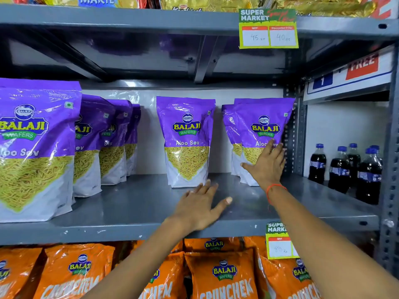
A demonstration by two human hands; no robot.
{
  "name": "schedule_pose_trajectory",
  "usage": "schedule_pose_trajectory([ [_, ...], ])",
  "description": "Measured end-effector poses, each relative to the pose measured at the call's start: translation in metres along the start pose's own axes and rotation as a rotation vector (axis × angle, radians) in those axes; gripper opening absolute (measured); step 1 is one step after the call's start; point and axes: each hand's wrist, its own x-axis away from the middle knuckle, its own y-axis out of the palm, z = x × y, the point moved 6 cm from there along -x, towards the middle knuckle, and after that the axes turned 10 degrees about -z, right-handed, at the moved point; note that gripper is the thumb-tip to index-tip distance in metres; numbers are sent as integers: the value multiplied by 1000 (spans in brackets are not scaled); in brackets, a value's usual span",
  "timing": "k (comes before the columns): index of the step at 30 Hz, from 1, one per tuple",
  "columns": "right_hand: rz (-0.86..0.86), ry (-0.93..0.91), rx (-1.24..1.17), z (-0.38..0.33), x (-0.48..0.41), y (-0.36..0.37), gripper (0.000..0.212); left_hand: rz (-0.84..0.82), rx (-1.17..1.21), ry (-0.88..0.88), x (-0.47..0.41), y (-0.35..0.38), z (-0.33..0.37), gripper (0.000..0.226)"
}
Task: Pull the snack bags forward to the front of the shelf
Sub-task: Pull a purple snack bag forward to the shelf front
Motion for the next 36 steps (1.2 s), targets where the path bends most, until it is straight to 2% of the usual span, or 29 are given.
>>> schedule_pose_trajectory([
  [2,-1,41,-37,1,-2,0,125,-21,-12,-8,2,3,1,67],
  [7,-46,135,-126,10,-12,7,131,58,-80,16,3,5,0,67],
  [13,-46,156,-158,17,-18,8,130,74,-131,16,2,5,3,65],
  [18,-115,214,-262,26,-22,11,137,118,-159,27,6,4,4,66],
  [25,-172,223,-320,33,-19,10,111,331,-287,29,19,0,13,76],
  [30,-164,206,-305,34,-11,1,108,500,-317,6,35,-2,20,69],
  [36,-134,172,-317,41,6,-16,104,553,-381,-13,47,15,26,63],
])
